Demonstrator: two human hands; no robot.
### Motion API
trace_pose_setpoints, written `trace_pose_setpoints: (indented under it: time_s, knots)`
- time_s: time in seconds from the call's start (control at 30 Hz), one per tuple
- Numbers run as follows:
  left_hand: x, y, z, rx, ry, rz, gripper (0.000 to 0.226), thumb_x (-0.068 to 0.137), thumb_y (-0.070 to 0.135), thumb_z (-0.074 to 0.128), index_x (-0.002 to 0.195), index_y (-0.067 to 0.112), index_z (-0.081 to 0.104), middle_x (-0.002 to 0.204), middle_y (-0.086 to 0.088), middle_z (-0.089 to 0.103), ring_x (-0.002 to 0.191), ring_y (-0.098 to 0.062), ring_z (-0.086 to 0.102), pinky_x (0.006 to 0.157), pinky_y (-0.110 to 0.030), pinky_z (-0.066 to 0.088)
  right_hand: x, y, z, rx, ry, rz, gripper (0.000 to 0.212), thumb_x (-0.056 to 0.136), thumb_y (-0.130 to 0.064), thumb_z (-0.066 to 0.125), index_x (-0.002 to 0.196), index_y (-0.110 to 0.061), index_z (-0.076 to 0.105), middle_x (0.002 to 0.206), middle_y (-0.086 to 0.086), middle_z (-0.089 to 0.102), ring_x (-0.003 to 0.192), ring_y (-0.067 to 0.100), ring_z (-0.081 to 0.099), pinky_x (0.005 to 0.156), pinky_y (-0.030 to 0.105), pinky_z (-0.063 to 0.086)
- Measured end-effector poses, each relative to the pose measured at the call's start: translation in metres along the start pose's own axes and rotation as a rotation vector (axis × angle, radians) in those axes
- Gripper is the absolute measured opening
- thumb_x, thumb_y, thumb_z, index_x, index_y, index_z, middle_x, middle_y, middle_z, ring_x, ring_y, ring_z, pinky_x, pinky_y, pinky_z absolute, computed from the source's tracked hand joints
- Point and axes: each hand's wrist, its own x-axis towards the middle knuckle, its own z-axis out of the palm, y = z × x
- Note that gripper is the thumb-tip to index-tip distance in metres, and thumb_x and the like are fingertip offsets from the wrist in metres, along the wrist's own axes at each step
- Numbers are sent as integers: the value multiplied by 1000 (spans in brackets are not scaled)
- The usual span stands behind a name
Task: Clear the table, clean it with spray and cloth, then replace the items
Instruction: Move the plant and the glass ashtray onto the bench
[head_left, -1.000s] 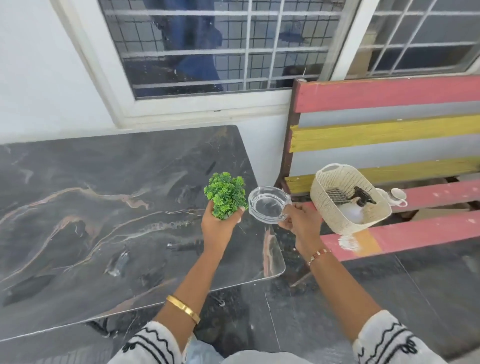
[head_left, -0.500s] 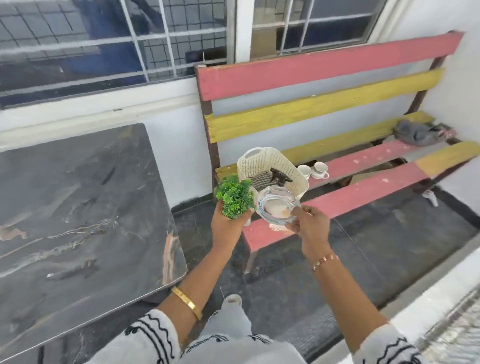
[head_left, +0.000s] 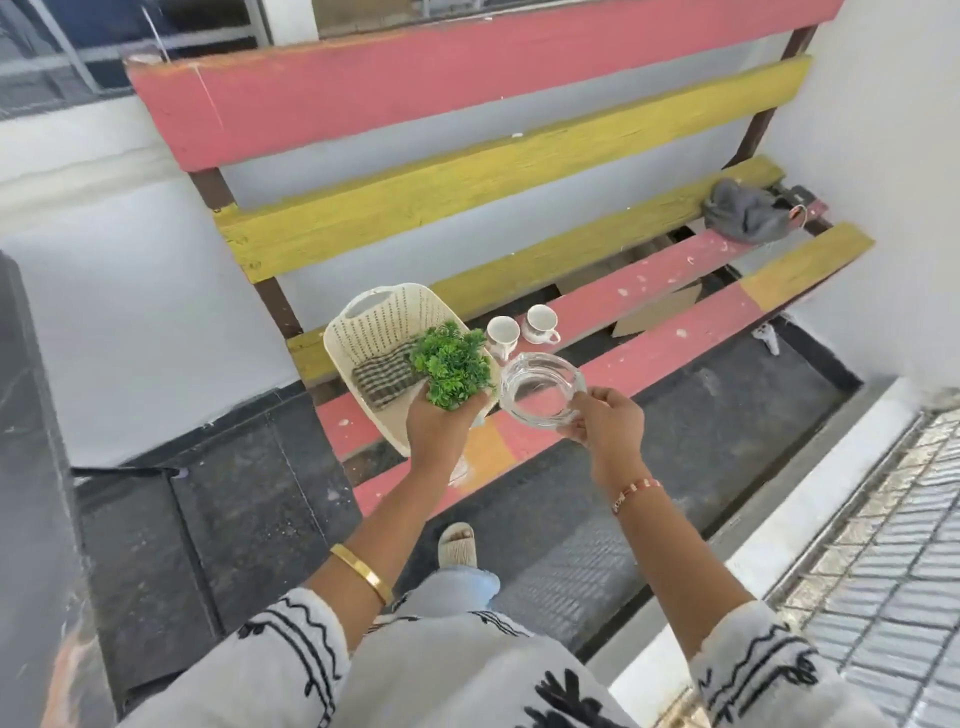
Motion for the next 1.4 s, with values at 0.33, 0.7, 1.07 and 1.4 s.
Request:
trace_pose_setpoints:
  time_s: [0.33, 0.7, 1.07, 1.4]
  knots:
    - [54, 1, 97, 253, -53, -9, 29, 71, 21, 77, 96, 11, 67, 86, 3, 67, 75, -8, 58, 59, -8, 41, 126, -18, -20, -103, 4, 150, 24, 80, 6, 56, 103, -3, 58, 64, 8, 59, 38, 13, 59, 62, 34, 60]
    - [88, -52, 191, 455, 83, -132, 28, 66, 22, 80, 84, 4, 67, 76, -3, 68, 68, -14, 60, 60, -26, 46, 260, 16, -13, -469, -207, 211, 32, 81, 7, 53, 107, -11, 54, 90, 14, 63, 62, 33, 67, 70, 47, 59]
    - [127, -130, 240, 624, 69, -270, 36, 64, 21, 81, 90, 2, 66, 90, -17, 68, 86, -28, 63, 68, -28, 46, 354, 63, -16, -925, -384, 14, 38, 79, 10, 50, 112, -9, 53, 80, 8, 61, 73, 28, 66, 43, 21, 49]
    - [135, -156, 245, 630, 13, -273, 32, 70, 14, 76, 99, 15, 62, 118, -13, 46, 103, -18, 45, 89, -15, 35, 361, 84, -9, -955, -431, -79, 36, 82, 8, 47, 115, -4, 54, 75, 7, 59, 55, 13, 49, 32, 8, 31]
